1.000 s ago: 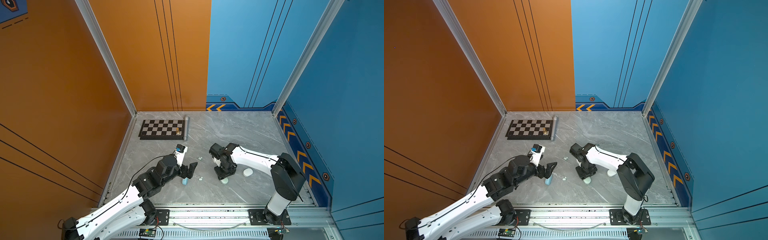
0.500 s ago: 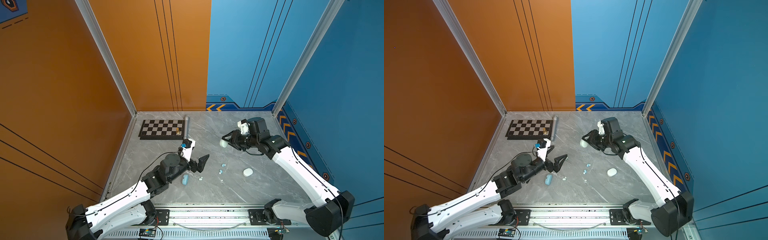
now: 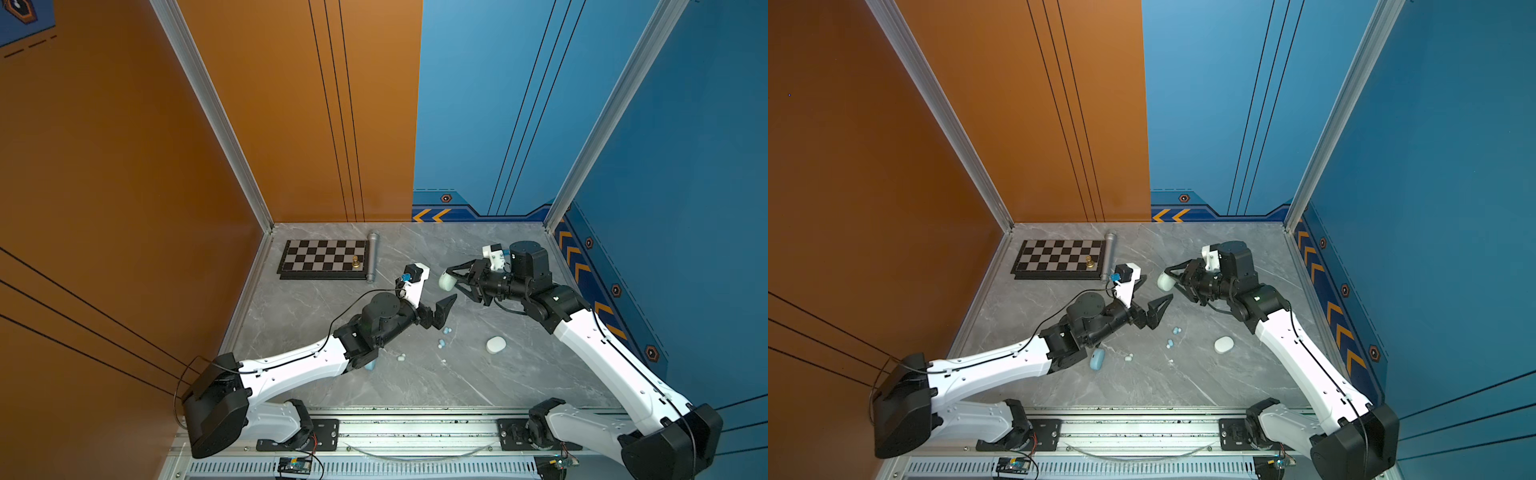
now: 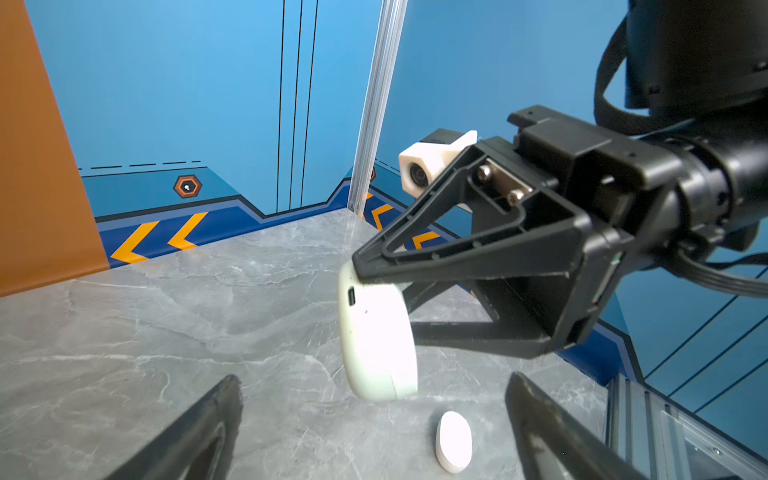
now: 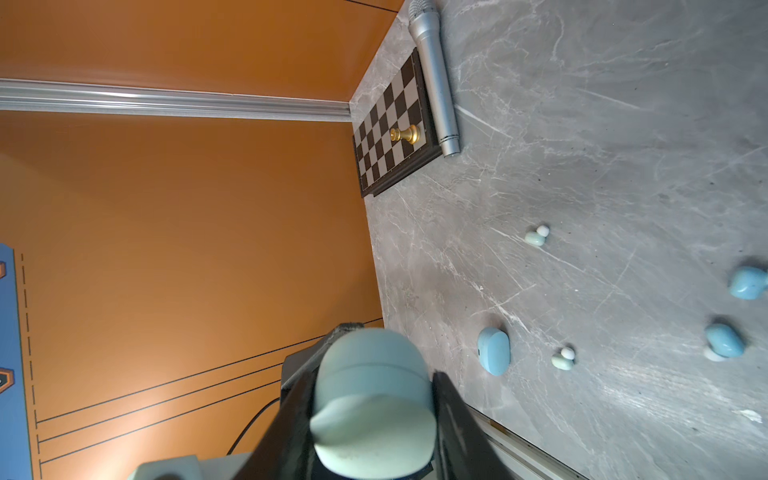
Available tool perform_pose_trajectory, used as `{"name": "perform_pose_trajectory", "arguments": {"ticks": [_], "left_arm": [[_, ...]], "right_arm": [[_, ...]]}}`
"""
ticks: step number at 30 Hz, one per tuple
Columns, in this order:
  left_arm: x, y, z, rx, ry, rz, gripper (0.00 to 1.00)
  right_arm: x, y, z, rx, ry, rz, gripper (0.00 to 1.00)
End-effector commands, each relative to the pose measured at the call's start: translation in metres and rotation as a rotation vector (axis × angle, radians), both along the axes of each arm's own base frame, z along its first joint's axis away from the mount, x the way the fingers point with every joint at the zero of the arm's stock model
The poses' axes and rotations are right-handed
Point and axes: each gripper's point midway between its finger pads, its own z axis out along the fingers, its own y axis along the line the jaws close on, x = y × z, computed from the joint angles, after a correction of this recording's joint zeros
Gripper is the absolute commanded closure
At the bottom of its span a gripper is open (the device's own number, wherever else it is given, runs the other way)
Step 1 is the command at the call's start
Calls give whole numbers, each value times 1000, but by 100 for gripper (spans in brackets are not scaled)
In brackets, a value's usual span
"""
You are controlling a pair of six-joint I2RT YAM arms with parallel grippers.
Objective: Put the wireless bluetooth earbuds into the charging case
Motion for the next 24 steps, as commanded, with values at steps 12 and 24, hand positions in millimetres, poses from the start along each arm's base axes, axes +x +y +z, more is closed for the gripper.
{"name": "perform_pose_trajectory", "arguments": {"ticks": [12,24], "left_arm": [[12,-16,20,-47,-40,11,39],[19,-17,14,-45,-22,27,48]], "right_arm": [[-7,-2,14,95,-24,12,71],[-7,-1,20,148,-35,20,72]]}}
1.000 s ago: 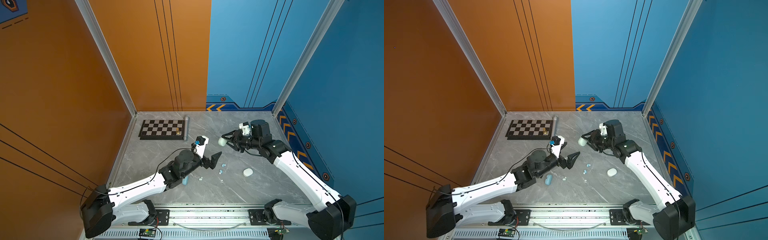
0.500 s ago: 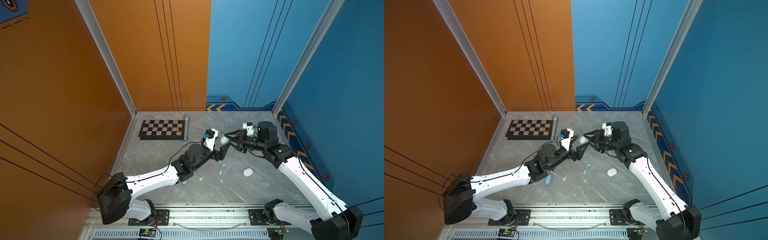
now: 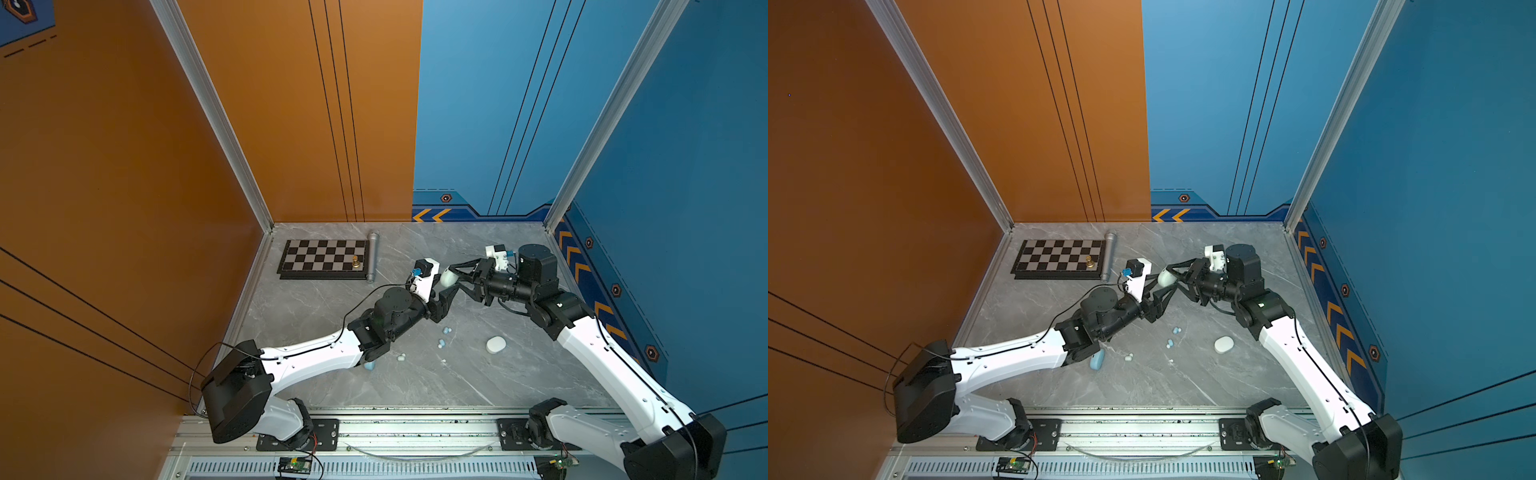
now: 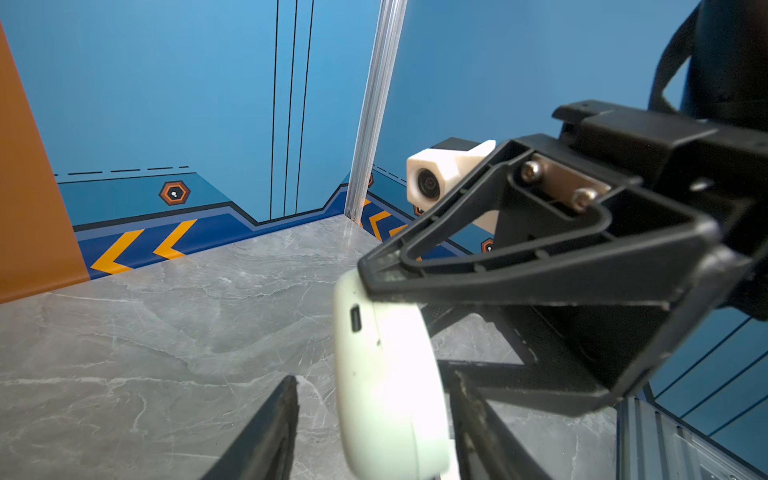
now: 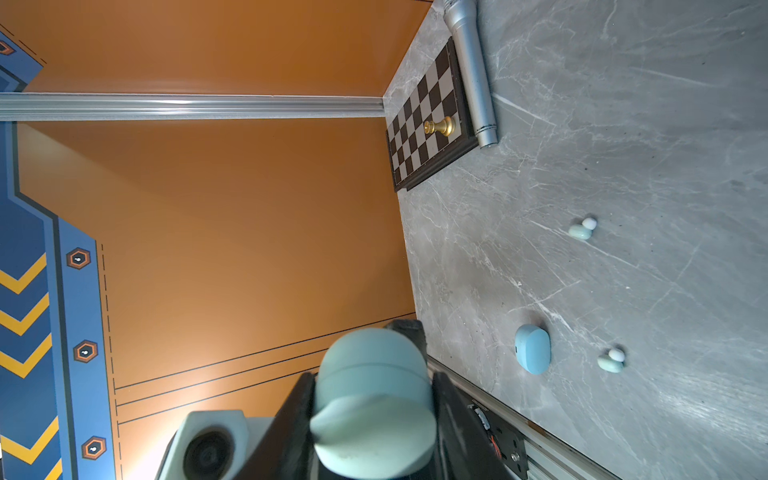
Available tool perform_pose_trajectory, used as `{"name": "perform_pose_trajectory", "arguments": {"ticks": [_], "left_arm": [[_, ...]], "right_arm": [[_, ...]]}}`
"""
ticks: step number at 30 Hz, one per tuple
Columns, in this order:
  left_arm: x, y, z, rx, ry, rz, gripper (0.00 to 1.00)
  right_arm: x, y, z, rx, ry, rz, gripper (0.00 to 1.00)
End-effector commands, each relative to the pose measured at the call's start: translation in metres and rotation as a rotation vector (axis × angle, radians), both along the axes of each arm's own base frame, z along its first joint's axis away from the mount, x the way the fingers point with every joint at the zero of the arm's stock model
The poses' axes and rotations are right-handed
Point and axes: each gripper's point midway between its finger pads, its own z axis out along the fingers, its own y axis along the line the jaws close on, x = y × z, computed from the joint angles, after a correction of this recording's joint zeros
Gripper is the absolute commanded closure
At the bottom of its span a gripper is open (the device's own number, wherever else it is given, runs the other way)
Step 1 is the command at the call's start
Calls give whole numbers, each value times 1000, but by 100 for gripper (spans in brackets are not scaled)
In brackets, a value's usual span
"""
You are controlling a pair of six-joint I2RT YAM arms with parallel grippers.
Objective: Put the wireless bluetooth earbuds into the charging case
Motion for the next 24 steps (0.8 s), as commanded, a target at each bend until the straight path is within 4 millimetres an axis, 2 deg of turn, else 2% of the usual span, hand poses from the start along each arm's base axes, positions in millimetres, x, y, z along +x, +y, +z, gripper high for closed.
{"name": "perform_pose_trajectory", "arguments": {"ticks": [1,7,9,18,20,23,24], "left_arm": [[7,1,20,-42,-34,25,49],[9,1,24,-47,-40,28,51],[9,-1,23,-45,-35,24,55],[9,-7,21,-44,-29,-1,85],[7,-7,22,-37,-41,-12,91],[5,0,19,-17,-32,-12,94],[5,3,16,-6,-19,-16,95]], "right_arm": [[-5,0,8,33,-22,14,72],[-6,0,2,30,-6,14,72],[-6,-1,2,29,-7,11,72],[-5,-2,6,41,-18,11,70],[-3,-3,10,51,-38,16,64],[1,-8,19,46,-106,38,45],[1,-10,22,40,-126,43,42]]}}
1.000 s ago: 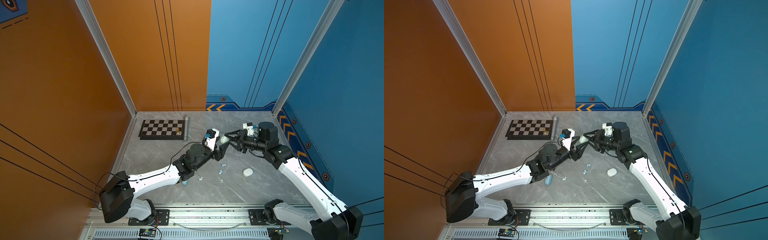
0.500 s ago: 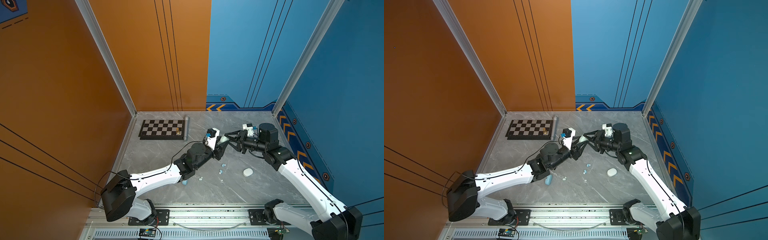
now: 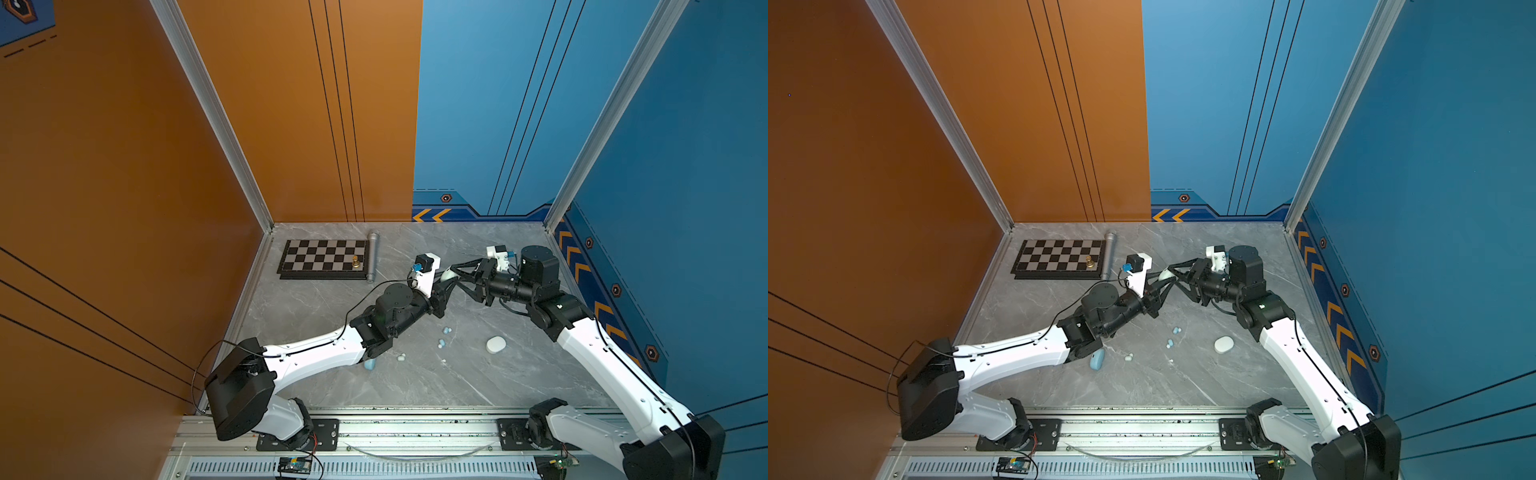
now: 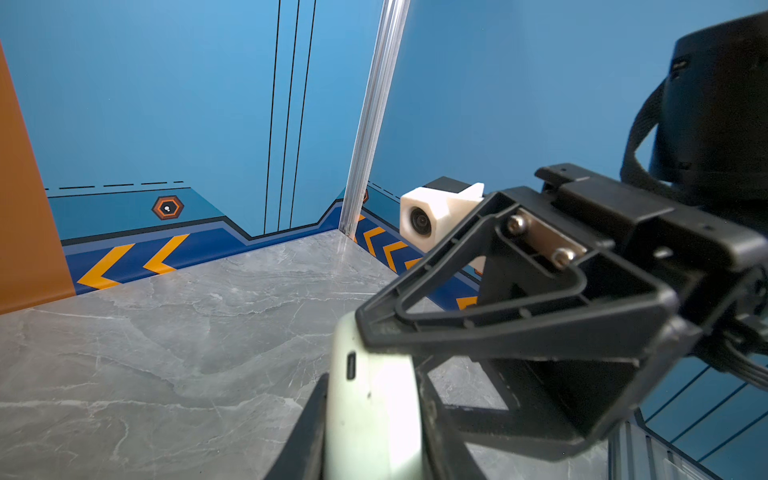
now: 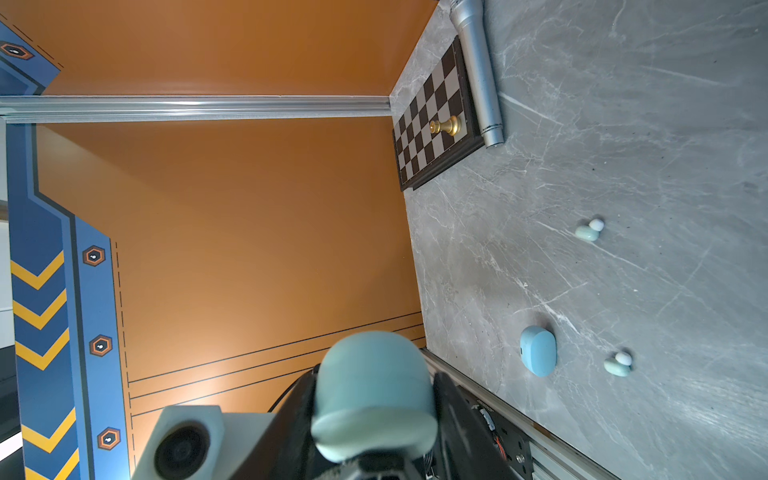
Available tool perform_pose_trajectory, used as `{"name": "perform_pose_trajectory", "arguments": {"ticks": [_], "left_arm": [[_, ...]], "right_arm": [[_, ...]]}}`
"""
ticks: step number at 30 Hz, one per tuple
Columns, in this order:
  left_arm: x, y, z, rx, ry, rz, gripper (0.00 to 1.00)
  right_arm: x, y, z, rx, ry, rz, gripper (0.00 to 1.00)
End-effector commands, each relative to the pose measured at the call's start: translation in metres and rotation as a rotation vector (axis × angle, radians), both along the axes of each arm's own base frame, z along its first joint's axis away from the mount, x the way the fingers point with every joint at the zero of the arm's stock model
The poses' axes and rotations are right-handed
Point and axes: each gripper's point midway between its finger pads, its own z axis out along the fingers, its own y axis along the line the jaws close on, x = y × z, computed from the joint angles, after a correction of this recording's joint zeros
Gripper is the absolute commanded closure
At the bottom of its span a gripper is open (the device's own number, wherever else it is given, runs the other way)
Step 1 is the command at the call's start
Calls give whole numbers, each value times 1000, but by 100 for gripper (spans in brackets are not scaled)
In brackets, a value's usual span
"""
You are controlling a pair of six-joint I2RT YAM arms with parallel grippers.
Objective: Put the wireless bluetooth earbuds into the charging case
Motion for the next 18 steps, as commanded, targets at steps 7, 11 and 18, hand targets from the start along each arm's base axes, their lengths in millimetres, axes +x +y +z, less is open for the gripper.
{"name": "perform_pose_trajectory", "arguments": {"ticks": [7,11,18], "left_arm": [[-3,54,-21,113,258,-62,100],[-17,88,-28,101,514,-159,100],[-59,119,-42,-115,924,-409,100]], "right_arm": [[-10,-17,22,-199,-347,150,35],[-35,-20,-5,-547,-631,308,42],[-94,-3,-26,-863,-1347,596,42]]}}
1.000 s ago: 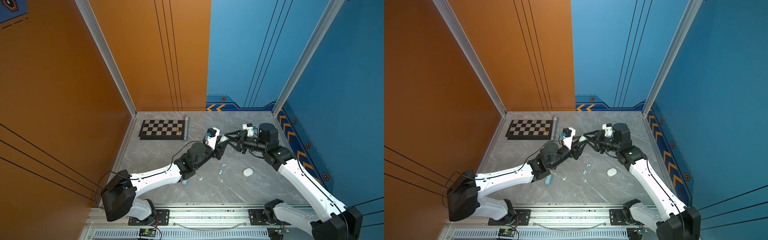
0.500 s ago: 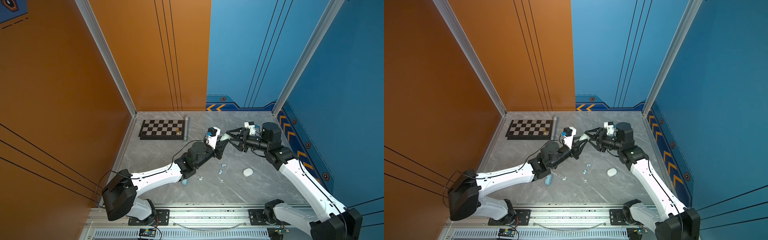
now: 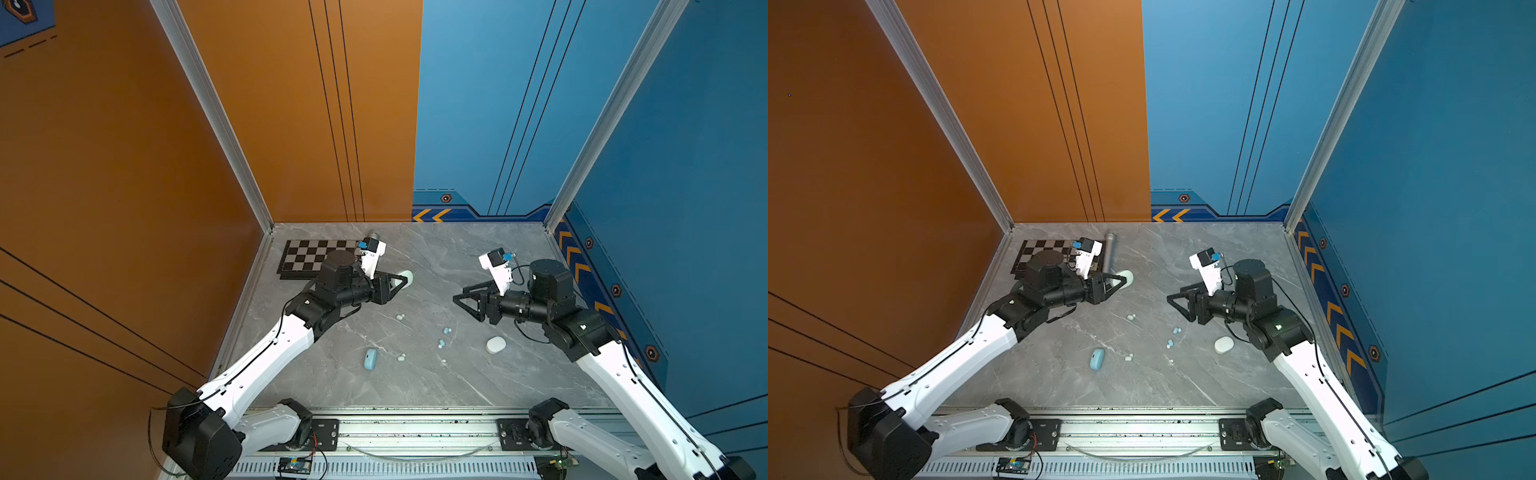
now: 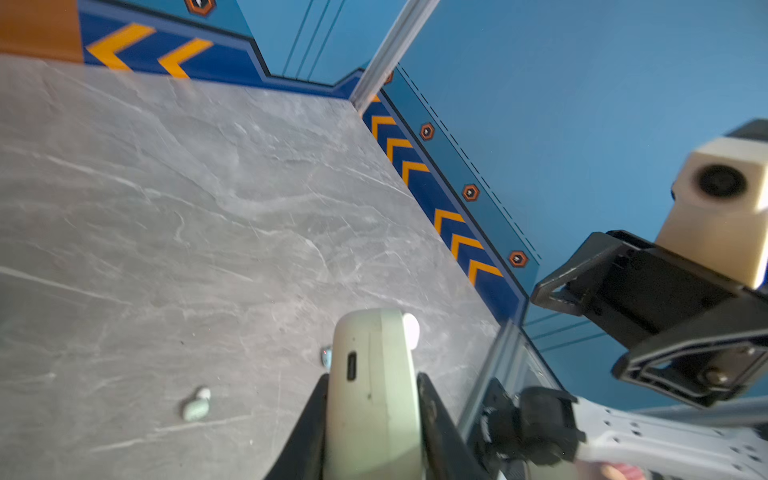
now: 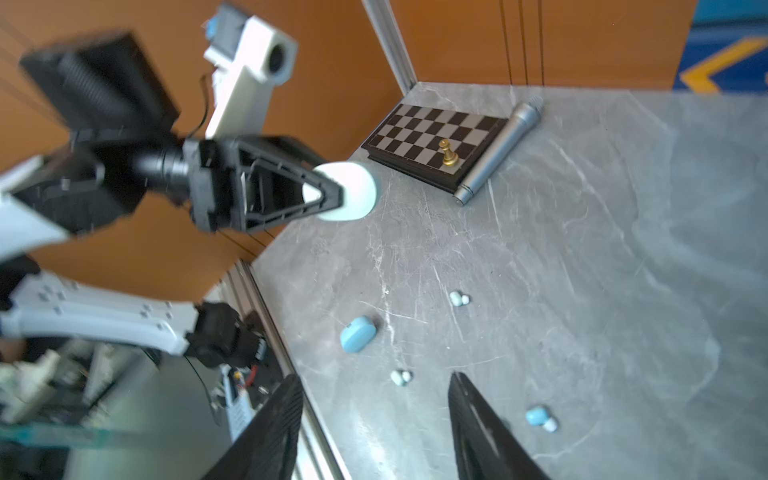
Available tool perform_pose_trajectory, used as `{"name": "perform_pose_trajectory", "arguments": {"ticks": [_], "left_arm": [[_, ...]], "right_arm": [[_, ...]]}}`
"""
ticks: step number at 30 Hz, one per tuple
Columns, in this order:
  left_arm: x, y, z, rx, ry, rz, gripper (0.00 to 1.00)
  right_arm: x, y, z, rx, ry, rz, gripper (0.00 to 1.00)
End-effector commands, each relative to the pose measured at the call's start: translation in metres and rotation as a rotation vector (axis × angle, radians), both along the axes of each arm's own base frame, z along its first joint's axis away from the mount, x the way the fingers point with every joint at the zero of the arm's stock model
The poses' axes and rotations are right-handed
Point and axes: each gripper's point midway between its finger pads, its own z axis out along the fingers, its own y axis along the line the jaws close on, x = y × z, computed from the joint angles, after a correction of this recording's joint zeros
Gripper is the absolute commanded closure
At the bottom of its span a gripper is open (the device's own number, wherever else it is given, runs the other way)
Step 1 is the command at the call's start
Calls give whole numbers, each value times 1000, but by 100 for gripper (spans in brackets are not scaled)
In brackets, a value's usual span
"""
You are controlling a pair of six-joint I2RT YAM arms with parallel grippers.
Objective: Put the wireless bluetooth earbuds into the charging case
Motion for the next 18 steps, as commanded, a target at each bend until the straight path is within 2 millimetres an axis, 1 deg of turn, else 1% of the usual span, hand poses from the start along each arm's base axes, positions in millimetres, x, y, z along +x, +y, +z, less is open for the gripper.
{"name": "perform_pose_trajectory", "arguments": {"ticks": [1,4,7,10,12,14,18], "left_arm": [[-55,-2,-17,-164,336,-219,100],[-73,-2,-28,-237,477,-286,100],[-88,-3,-35,-250,547,-344,100],[-94,-2,-36,-256,572,-361,100],[-95,-3,-38,-256,583,-368,100],[-96,-5,-40,-254,599,-377,100],[-99,-8,-42,-249,613,-394,100]], "right_arm": [[-16,2,-15,-213,-403,192,42],[-27,17,-13,-209,-460,296,42],[-34,34,-17,-225,-485,374,40],[-36,50,-20,-218,-495,429,38],[-32,57,-24,-224,-497,440,38],[-36,68,-26,-217,-505,480,37],[-27,81,-24,-200,-505,479,36]]}}
